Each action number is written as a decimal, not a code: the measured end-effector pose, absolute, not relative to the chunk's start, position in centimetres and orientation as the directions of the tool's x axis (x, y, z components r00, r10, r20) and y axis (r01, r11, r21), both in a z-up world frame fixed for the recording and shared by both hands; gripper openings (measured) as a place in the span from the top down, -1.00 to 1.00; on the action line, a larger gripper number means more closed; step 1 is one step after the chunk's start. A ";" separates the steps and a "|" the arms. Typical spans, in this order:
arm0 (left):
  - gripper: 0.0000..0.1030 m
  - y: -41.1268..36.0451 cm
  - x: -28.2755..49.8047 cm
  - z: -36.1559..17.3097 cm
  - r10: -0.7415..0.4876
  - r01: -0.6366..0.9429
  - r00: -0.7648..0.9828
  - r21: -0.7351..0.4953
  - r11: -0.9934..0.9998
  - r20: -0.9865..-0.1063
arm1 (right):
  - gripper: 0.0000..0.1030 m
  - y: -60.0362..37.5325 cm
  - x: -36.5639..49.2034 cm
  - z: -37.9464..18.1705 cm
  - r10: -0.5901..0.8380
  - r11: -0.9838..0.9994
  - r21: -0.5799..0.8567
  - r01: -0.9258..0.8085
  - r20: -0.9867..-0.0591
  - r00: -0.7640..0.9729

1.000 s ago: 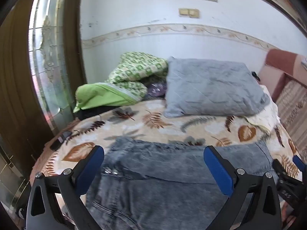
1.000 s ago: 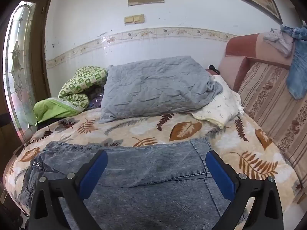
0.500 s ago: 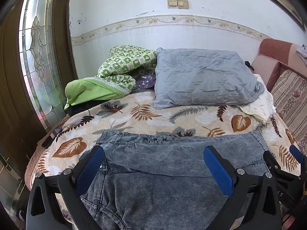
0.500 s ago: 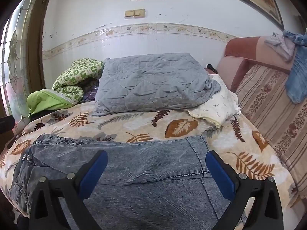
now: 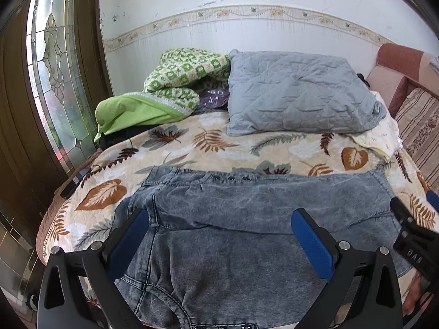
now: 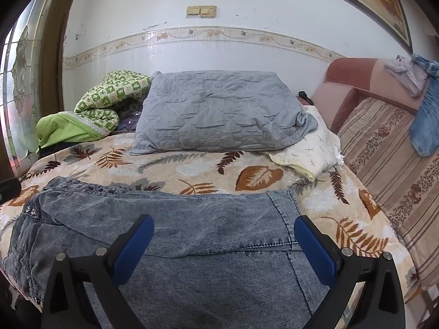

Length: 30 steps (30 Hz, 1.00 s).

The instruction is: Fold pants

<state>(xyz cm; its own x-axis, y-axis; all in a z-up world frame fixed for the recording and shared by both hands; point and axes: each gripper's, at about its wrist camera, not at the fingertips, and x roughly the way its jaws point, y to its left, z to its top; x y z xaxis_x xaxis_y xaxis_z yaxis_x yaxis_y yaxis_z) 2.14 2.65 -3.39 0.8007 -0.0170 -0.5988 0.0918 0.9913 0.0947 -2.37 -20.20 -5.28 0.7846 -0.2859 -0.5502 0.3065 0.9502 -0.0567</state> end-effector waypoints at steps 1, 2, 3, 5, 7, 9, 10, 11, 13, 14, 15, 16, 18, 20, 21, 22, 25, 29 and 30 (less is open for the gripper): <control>-1.00 2.5 2.3 -3.5 -0.015 0.094 0.797 0.099 0.991 -0.604 | -1.00 -20.2 -2.3 -5.3 -0.292 0.949 -0.063 0.310 -0.552 0.781; -1.00 2.6 2.4 -3.9 -0.014 0.097 0.794 0.104 0.990 -0.608 | -1.00 -20.2 -2.3 -5.4 -0.295 0.948 -0.066 0.312 -0.555 0.778; -1.00 2.5 2.5 -4.2 -0.013 0.098 0.790 0.104 0.990 -0.612 | -1.00 -20.2 -2.2 -5.4 -0.299 0.947 -0.070 0.315 -0.558 0.775; -1.00 2.5 2.5 -4.5 -0.014 0.101 0.786 0.107 0.989 -0.618 | -1.00 -20.3 -2.1 -5.5 -0.313 0.942 -0.085 0.324 -0.562 0.765; -1.00 2.4 2.6 -4.7 -0.012 0.106 0.783 0.115 0.988 -0.622 | -1.00 -20.5 -2.0 -5.6 -0.320 0.939 -0.089 0.331 -0.570 0.757; -1.00 2.4 2.7 -5.0 -0.015 0.112 0.779 0.115 0.987 -0.627 | -1.00 -20.7 -1.9 -5.7 -0.327 0.936 -0.089 0.341 -0.575 0.750; -1.00 2.3 2.7 -5.2 -0.014 0.113 0.777 0.118 0.987 -0.629 | -1.00 -20.8 -1.9 -5.7 -0.329 0.935 -0.086 0.344 -0.577 0.747; -1.00 2.3 2.7 -5.4 -0.015 0.116 0.776 0.119 0.986 -0.630 | -1.00 -21.0 -1.9 -5.8 -0.331 0.933 -0.085 0.348 -0.579 0.745; -1.00 2.2 2.7 -5.6 -0.017 0.121 0.773 0.121 0.985 -0.635 | -1.00 -21.0 -1.8 -5.8 -0.339 0.930 -0.090 0.356 -0.580 0.740; -1.00 2.2 2.8 -5.7 -0.016 0.122 0.772 0.122 0.985 -0.636 | -1.00 -21.0 -1.8 -5.8 -0.340 0.930 -0.091 0.356 -0.582 0.739; -1.00 2.2 2.9 -5.8 -0.016 0.121 0.771 0.123 0.985 -0.636 | -1.00 -21.0 -1.8 -5.9 -0.338 0.930 -0.091 0.355 -0.584 0.738; -1.00 2.2 2.9 -5.9 -0.015 0.121 0.771 0.123 0.985 -0.637 | -1.00 -21.0 -1.7 -5.9 -0.339 0.930 -0.092 0.355 -0.585 0.737; -1.00 2.2 2.9 -6.1 -0.015 0.119 0.767 0.120 0.986 -0.641 | -1.00 -20.9 -1.6 -6.1 -0.342 0.930 -0.101 0.352 -0.588 0.734; -1.00 2.3 3.1 -6.3 -0.012 0.117 0.764 0.120 0.986 -0.645 | -1.00 -20.7 -1.4 -6.2 -0.343 0.931 -0.108 0.349 -0.589 0.732; -1.00 2.3 3.1 -6.3 -0.012 0.117 0.762 0.120 0.986 -0.647 | -1.00 -20.6 -1.4 -6.2 -0.343 0.931 -0.111 0.347 -0.589 0.732; -1.00 2.4 3.2 -6.4 -0.012 0.116 0.761 0.119 0.986 -0.648 | -1.00 -20.5 -1.3 -6.3 -0.343 0.931 -0.113 0.346 -0.590 0.731; -1.00 2.3 3.2 -6.7 -0.009 0.115 0.759 0.121 0.986 -0.651 | -1.00 -20.4 -1.1 -6.4 -0.342 0.932 -0.115 0.344 -0.594 0.728; -1.00 1.9 3.2 -7.1 -0.006 0.116 0.756 0.125 0.985 -0.654 | -1.00 -20.4 -1.0 -6.5 -0.341 0.932 -0.116 0.344 -0.600 0.723; -1.00 1.9 3.2 -7.2 -0.007 0.118 0.754 0.125 0.985 -0.656 | -1.00 -20.4 -1.0 -6.5 -0.342 0.932 -0.115 0.345 -0.601 0.723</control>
